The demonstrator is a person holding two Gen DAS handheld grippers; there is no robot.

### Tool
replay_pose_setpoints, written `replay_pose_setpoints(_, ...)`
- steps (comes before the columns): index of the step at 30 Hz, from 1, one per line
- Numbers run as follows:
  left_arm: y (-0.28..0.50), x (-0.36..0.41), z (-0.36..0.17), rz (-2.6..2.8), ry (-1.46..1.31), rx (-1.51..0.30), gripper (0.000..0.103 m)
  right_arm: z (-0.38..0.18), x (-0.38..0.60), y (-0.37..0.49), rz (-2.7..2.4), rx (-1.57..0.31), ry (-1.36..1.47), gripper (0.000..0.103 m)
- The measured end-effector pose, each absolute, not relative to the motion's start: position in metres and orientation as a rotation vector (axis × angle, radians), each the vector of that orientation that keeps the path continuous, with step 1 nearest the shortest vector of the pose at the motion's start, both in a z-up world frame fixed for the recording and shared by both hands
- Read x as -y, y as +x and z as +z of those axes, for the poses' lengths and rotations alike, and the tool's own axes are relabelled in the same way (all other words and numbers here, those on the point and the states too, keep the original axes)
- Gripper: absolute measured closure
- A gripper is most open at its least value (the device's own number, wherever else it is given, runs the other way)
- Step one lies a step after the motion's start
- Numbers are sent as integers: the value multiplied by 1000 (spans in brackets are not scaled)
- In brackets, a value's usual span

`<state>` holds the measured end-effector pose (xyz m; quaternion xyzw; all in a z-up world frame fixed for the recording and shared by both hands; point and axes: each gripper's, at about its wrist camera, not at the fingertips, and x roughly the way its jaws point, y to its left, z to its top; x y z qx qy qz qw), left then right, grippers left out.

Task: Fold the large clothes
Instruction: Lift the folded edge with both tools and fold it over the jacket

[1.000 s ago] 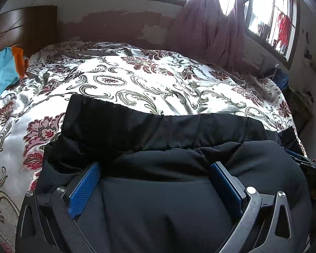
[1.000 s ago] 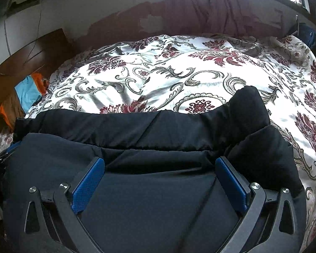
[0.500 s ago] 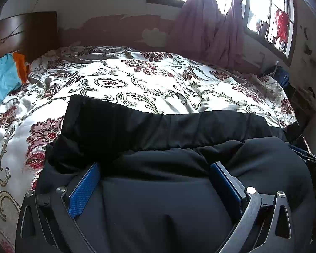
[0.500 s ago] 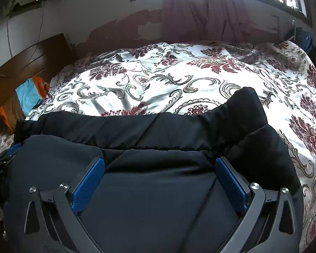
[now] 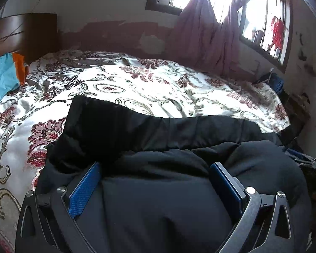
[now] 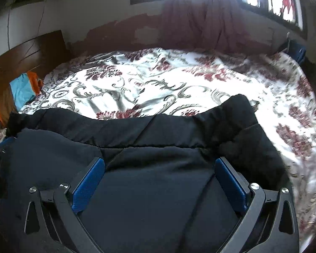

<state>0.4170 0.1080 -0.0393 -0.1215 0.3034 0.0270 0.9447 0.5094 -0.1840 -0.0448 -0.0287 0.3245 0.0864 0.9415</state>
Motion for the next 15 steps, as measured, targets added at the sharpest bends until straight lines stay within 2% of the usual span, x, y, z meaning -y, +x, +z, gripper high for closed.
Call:
replay_pose_setpoints(5,383,-116,-22,112,-287,-527,0,-17,196,476,159,-533,-85,1)
replay_pose_setpoints(9,351,-133,-6,184,-310,-474,0,-3,210,459,165,-506,-131,1)
replay_pose_setpoints(15,336,-168,-5,214,-354,-563,0,6,237,451,169,-532,-193,1)
